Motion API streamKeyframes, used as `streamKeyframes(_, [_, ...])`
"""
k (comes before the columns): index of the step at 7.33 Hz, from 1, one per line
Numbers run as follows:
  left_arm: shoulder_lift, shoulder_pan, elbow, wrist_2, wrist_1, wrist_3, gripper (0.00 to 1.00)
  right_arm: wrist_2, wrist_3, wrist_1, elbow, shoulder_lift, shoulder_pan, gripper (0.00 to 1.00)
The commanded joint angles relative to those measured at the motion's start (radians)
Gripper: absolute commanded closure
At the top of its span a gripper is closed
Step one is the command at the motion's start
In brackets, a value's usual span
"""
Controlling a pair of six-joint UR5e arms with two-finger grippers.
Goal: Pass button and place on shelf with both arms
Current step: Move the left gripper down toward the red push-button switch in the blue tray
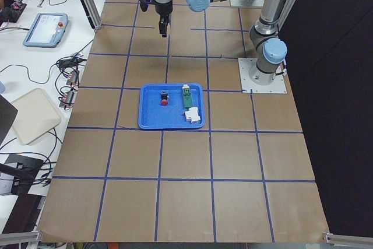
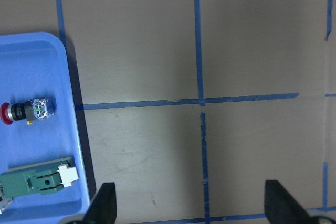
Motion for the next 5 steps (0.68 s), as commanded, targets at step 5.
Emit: streamKeyframes(5, [-0.203, 0.289, -0.221, -0.004, 0.456, 1.187, 0.00, -0.003, 0.016, 0.011, 0.003, 0.001, 0.000, 0.00])
